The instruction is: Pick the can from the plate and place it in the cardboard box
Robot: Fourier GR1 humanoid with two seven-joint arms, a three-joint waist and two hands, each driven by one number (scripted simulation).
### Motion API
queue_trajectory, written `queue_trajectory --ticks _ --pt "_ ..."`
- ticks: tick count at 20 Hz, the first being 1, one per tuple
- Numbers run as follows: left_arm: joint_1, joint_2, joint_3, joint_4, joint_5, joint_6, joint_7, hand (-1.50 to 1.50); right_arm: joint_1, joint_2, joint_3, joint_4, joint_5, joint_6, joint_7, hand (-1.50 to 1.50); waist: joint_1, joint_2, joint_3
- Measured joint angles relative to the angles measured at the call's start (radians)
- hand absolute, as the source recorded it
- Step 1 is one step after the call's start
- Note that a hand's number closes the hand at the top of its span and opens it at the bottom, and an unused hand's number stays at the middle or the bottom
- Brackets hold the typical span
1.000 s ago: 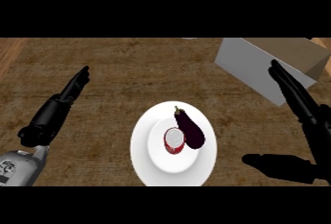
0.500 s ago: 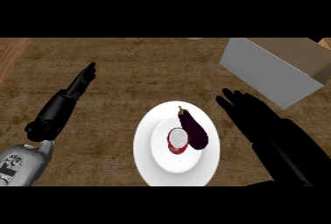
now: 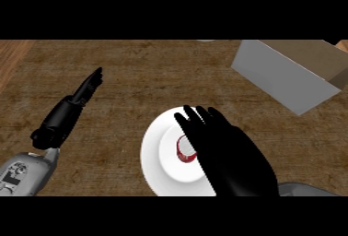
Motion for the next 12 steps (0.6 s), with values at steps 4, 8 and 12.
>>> queue_trajectory --ticks 4,8,12 --pt "0.000 -0.005 0.010 -0.002 -0.002 -0.004 0.012 0.00 -0.041 0.092 0.025 0.088 -0.010 0.014 0.040 -1.50 -0.006 -0.001 0.001" --pt "0.006 -0.010 0.016 -0.001 -0.013 -0.005 0.007 0.00 -0.058 0.178 0.048 0.165 -0.002 0.020 0.068 -1.50 -0.011 -0.001 0.002" --pt "0.025 -0.014 0.024 0.004 -0.019 -0.014 -0.014 0.00 -0.066 0.219 0.061 0.233 0.042 0.029 0.068 -1.50 -0.013 -0.001 0.003"
